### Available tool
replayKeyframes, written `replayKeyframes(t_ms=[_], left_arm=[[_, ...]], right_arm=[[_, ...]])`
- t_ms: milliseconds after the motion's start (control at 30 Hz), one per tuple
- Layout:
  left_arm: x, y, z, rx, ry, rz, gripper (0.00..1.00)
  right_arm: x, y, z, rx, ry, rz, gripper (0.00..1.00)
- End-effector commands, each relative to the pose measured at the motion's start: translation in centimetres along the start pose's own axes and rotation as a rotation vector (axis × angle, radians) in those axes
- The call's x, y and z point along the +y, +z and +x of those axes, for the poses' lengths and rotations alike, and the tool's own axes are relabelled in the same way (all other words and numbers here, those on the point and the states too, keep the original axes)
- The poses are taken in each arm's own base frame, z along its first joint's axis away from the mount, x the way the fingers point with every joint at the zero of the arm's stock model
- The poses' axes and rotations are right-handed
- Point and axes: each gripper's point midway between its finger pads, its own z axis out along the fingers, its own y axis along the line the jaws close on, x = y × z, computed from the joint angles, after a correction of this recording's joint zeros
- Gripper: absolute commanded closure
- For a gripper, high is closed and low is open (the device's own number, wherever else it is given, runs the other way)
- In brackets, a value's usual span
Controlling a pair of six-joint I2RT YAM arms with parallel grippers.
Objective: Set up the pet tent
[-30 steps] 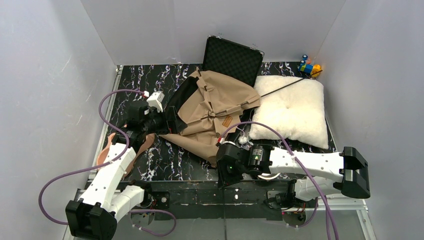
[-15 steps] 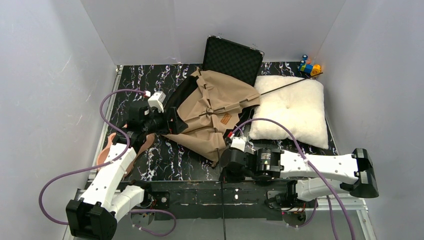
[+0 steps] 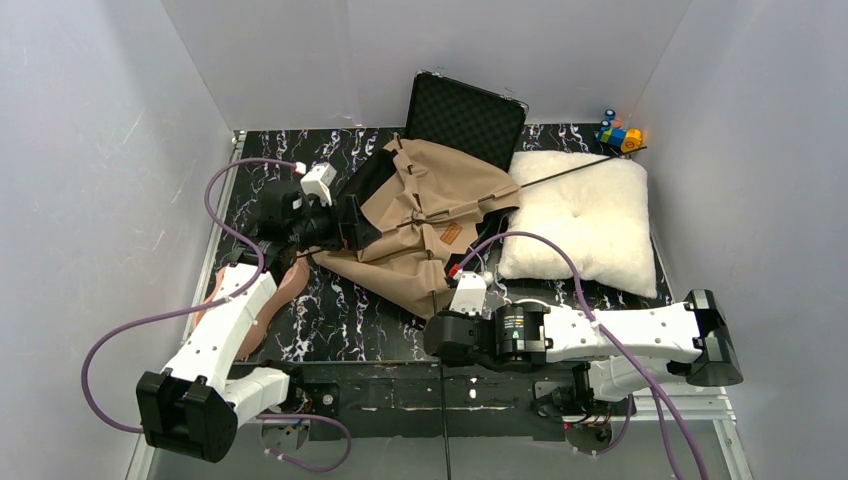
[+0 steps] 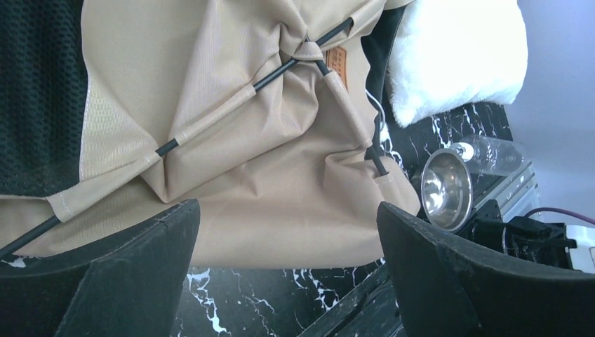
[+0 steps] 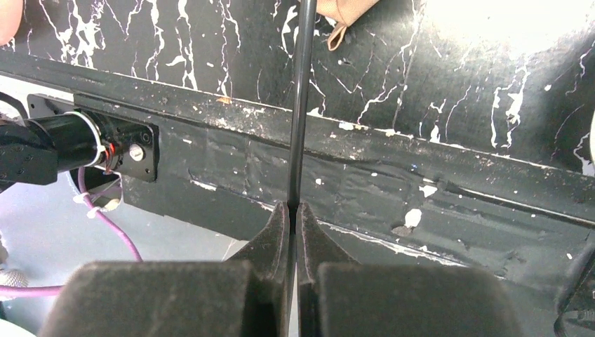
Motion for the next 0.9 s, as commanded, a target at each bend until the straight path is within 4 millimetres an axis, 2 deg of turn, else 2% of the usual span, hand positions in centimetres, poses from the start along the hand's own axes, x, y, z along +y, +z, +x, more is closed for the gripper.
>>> replayKeyframes(t_ms=[0,200,500,700,867], left_arm=[[-0.9,0.0,-2.9,-0.059,0.023,0.014,0.02],[-1.2,0.4,-3.0,-0.049,0.002,0.035,0.02],[-1.8,0.5,-0.1,-0.022,-0.058,0.103,0.02],[-4.1,-0.5,1.7,-0.020,-0.095,0.207,0.02],[-6.4,-1.7,2.8,-0.043,-0.114,0.297,0.02]], right_arm=[[1.6,-0.2,-3.5,-0.133,0.001,-0.042,0.99],[2.5,0.3,-5.2,-0.119,-0.024,-0.111,0.99],[3.0,2.4,-9.3,-0.175,-0.057,-0.129,0.99],[3.5,3.8,-11.7,-0.229,-0.072,-0.114,0.99],[4.3,4.3,-12.7,-0.261,-0.076,-0.128,0.99]])
